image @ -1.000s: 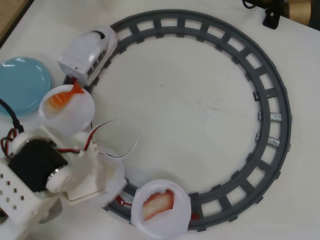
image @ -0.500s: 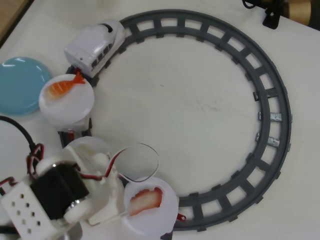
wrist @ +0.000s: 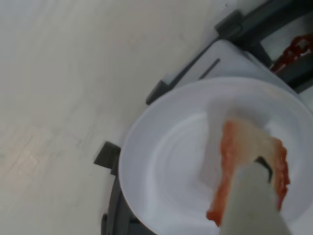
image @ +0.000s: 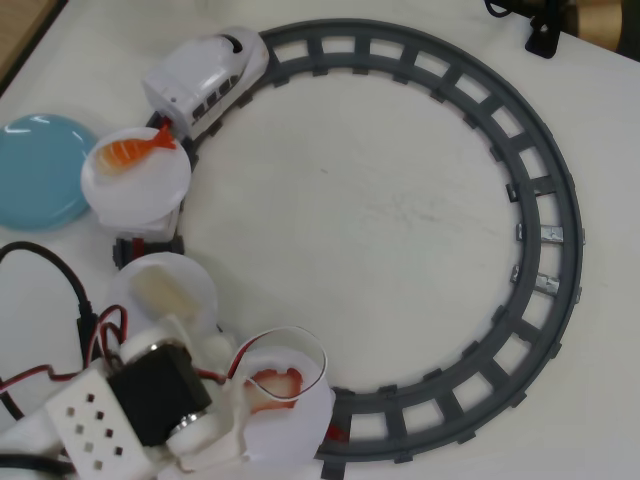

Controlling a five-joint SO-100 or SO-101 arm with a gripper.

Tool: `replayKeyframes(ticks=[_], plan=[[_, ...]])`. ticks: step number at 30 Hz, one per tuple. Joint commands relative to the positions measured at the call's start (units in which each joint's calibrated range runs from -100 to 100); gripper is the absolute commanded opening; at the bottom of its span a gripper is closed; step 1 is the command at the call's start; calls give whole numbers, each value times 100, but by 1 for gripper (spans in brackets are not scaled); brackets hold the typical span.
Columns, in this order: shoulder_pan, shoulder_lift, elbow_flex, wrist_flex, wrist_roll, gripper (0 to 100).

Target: Pick up the sushi from the Shinkansen and put it on the blue dish

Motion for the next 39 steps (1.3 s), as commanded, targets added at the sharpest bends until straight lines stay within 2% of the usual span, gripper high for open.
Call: replayKeyframes(ticks=[1, 9, 16, 25, 34, 36, 38, 39], plan=[[53, -10, 158, -180, -141, 28], [-26, -10, 735, -579, -476, 27], [-52, -10, 1132, -911, -523, 27], [-713, 238, 1141, -1157, -989, 27], [-765, 852, 537, -1106, -1130, 27], [-818, 852, 537, -1106, -1135, 21], [-862, 836, 465, -1072, -1261, 5], [-915, 836, 303, -962, -1360, 1]])
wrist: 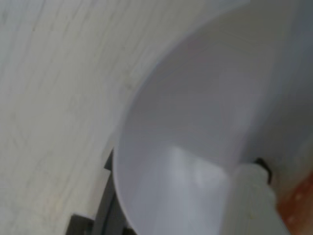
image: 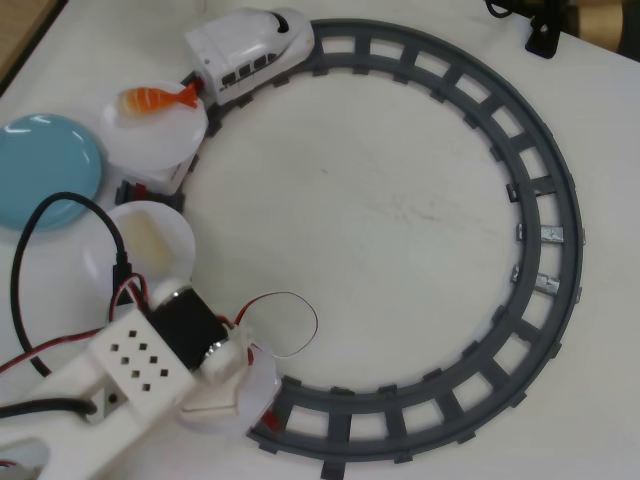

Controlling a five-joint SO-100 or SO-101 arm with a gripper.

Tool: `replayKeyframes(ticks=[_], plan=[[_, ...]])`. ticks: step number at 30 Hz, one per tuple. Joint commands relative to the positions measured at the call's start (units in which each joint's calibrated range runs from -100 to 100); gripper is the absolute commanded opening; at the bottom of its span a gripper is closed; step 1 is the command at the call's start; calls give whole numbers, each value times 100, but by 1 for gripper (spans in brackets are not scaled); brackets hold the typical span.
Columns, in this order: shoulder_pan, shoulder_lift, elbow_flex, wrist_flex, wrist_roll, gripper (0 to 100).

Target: Pick up the sushi from the Shinkansen and put it on the blue dish

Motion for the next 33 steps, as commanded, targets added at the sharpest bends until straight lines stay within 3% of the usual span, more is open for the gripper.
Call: replayKeyframes(ticks=[1, 4, 8, 33], plan=[[-169, -16, -691, 377, -228, 3], [-477, 9, -1728, 1149, -385, 3], [-882, 42, -2377, 1243, -562, 3], [-3963, 83, -2458, 810, -1687, 3]])
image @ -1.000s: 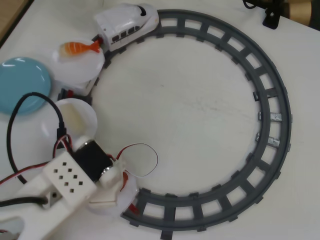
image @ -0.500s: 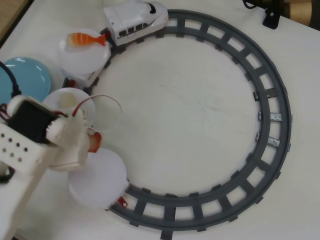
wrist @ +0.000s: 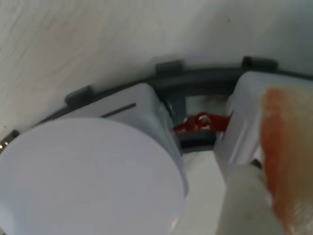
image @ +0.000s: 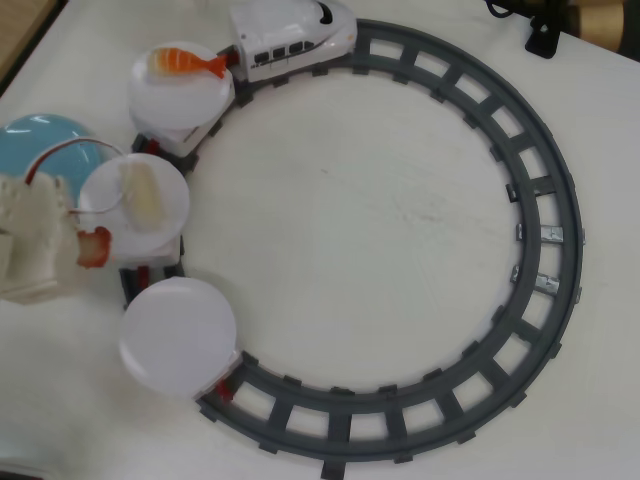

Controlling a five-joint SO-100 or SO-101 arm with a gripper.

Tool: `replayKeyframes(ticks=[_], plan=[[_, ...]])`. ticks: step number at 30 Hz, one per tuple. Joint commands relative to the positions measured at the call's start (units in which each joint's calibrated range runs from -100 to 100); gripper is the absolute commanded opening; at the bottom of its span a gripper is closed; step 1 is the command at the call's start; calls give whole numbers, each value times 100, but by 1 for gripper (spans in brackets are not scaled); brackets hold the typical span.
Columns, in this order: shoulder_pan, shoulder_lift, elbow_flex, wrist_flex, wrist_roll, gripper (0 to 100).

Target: Pick up the sushi from the Shinkansen and put it on the blue dish

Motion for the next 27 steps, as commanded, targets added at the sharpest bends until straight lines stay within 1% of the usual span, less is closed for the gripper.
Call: replayKeyframes(ticks=[1, 7, 14, 18, 23, 27], plan=[[-258, -18, -299, -233, -73, 3], [-663, 48, -254, -539, -361, 3], [-954, 753, -407, -1184, -680, 3], [-1200, 1093, -840, -1439, -732, 3], [-1544, 1716, -1471, -1524, -737, 3], [-1641, 2271, -2157, -1592, -810, 3]])
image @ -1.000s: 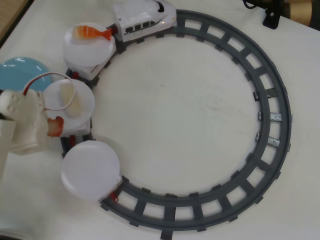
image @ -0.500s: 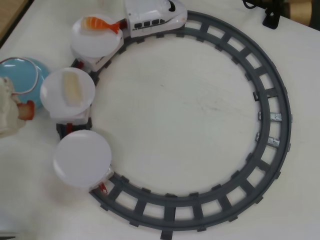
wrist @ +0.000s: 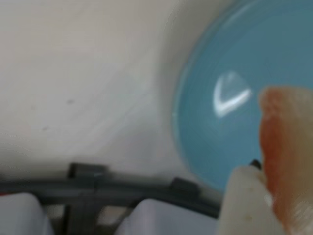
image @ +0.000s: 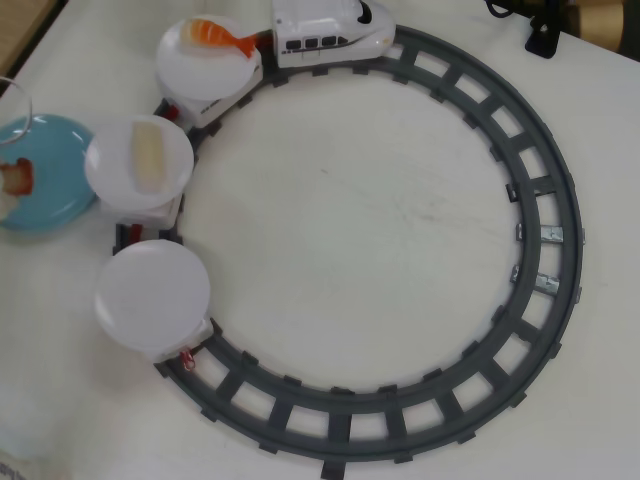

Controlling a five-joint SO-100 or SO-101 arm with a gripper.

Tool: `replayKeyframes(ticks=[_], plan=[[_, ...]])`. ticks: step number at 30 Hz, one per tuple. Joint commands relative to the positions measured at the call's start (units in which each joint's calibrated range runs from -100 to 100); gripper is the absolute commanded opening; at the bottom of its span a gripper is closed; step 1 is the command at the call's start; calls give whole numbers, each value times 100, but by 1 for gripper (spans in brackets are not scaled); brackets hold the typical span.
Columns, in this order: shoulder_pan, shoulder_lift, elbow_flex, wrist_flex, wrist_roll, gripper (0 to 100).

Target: Pick up the sushi from the Shinkansen and put it on the blue dish

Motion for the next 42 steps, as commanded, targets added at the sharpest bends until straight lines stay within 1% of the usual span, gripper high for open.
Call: replayKeyframes(ticks=[1, 15, 22, 24, 28, 34, 38, 42], plan=[[-64, 295, -873, -96, -81, 3], [-161, 2443, -2965, -28, -76, 3], [-161, 3016, -3398, -20, -76, 4], [-144, 3049, -3425, -11, -81, 8], [-135, 3066, -3425, 14, -81, 19], [-126, 3016, -3524, 31, -81, 20], [-91, 3024, -4246, 566, -81, 20], [-117, 3024, -5319, 1373, -81, 20]])
